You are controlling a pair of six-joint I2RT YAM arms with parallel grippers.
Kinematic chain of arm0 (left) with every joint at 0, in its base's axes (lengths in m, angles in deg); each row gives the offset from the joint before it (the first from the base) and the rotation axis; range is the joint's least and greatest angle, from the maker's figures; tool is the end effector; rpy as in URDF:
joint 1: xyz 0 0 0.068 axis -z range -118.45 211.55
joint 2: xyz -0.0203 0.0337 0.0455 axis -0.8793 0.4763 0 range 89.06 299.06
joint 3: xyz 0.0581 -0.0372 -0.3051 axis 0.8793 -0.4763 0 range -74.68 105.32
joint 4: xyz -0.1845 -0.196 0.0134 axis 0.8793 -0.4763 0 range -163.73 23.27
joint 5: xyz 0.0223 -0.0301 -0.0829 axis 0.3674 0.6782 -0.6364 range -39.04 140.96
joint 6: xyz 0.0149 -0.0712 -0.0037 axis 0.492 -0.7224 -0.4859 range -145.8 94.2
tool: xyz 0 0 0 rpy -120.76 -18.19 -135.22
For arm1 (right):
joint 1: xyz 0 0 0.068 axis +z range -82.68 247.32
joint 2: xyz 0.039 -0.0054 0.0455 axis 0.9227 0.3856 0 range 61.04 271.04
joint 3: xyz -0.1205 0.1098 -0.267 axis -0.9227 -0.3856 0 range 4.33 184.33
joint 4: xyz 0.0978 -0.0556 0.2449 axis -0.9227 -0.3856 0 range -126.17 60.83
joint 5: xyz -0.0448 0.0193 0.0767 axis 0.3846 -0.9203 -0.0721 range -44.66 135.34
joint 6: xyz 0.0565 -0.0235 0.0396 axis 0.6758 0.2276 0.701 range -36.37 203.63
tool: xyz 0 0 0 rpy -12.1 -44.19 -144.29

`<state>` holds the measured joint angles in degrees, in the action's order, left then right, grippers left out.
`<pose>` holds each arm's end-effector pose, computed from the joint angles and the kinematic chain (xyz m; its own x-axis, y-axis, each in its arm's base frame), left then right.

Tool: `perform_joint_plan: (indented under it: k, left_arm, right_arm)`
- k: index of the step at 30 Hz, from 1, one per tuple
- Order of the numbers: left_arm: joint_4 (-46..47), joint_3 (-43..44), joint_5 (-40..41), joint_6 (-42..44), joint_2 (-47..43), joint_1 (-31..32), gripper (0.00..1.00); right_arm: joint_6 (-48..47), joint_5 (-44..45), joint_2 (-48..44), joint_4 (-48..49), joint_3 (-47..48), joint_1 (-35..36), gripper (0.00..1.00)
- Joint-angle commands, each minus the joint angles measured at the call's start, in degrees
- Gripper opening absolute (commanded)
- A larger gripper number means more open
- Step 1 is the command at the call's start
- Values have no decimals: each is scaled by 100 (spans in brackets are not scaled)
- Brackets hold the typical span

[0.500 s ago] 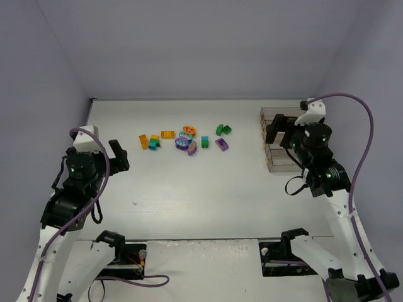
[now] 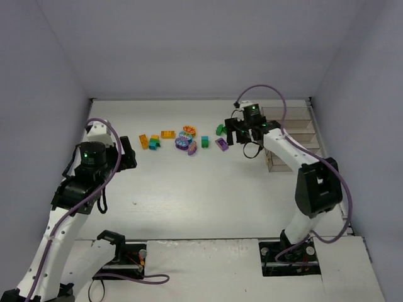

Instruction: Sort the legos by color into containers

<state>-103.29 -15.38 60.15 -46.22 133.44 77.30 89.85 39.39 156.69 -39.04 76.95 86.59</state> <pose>0.1527 -0.0329 0.4009 -0.3761 -0.2517 -0.8917 -0.0067 0.9631 -0.2690 0.3941 0.1443 0.3003 -0.5544 -0.0796 -0.8284 -0.3524 0.9242 0.1470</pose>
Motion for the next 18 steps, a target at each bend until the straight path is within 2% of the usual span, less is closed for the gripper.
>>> perform_joint_plan:
  k: [1,9,15,18]
  left_arm:
    - [307,2,-110,-84,88,16,89]
    - [298,28,-304,-58,264,16,89]
    - [254,11,-339,-32,290,16,89]
    - [263,-25,-356,-40,290,16,89]
  right_arm:
    - [-463,-46,661,205,551,314,78]
    - [-868,-160,1973,345,1201,446,67]
    - [-982,33,2282,617,1264,446,66]
    - [-1035,-2,2361,740,1255,446,60]
